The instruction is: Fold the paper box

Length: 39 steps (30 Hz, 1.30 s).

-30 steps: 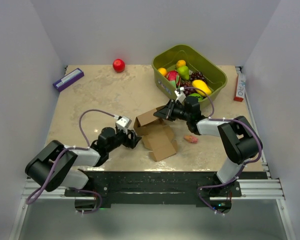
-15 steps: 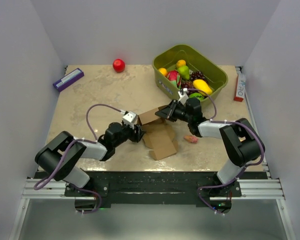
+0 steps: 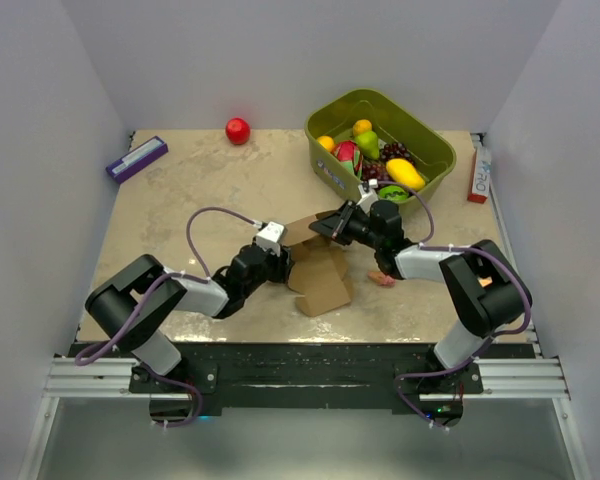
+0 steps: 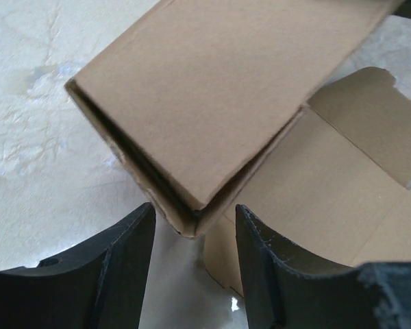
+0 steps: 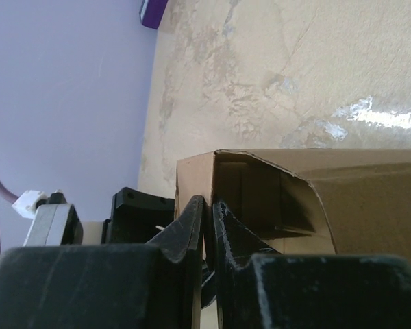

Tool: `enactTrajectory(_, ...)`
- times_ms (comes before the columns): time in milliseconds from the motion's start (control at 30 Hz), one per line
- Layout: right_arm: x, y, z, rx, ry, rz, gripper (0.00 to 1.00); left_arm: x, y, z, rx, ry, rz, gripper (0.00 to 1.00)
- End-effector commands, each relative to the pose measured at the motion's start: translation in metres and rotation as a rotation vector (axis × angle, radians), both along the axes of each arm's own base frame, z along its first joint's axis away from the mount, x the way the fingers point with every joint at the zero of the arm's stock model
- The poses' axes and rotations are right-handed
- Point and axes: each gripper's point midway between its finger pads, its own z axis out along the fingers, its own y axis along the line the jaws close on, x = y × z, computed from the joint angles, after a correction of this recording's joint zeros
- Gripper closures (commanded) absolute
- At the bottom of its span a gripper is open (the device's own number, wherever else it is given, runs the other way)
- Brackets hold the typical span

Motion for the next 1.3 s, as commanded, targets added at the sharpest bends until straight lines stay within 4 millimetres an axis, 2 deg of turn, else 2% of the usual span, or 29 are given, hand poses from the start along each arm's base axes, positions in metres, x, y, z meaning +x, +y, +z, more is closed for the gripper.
enactTrajectory(0, -0.011, -0.014, -0.032, 0.014, 0.202, -0.101, 1.00, 0.019, 0.005, 0.011, -0.027, -0.040, 0.126, 0.45)
enactTrajectory(300, -0.013, -0.013, -0.029, 0.054, 0.255, -0.120, 1.00, 0.025, 0.001, 0.030, 0.003, -0.176, 0.111, 0.60)
enactTrajectory(467, -0.013, -0.019, -0.036, 0.025, 0.264, -0.146, 1.00, 0.030, 0.005, 0.034, 0.013, -0.198, 0.141, 0.65)
enactTrajectory(667, -0.012, -0.021, -0.033, 0.037, 0.262, -0.171, 1.00, 0.034, 0.020, 0.031, 0.086, -0.224, 0.224, 0.79)
enactTrajectory(733, -0.011, -0.022, -0.031, 0.040, 0.261, -0.190, 1.00, 0.032, 0.022, 0.033, 0.116, -0.249, 0.254, 0.90)
enactTrajectory(767, -0.011, -0.022, -0.027, 0.043, 0.251, -0.192, 1.00, 0.033, 0.030, 0.032, 0.157, -0.268, 0.299, 0.92)
enactTrajectory(833, -0.010, -0.024, -0.025, 0.041, 0.248, -0.207, 1.00, 0.031, 0.028, 0.033, 0.172, -0.289, 0.310, 0.98)
enactTrajectory(1267, -0.010, -0.036, -0.024, 0.036, 0.247, -0.289, 1.00, 0.034, 0.056, 0.016, 0.264, -0.266, 0.470, 1.00)
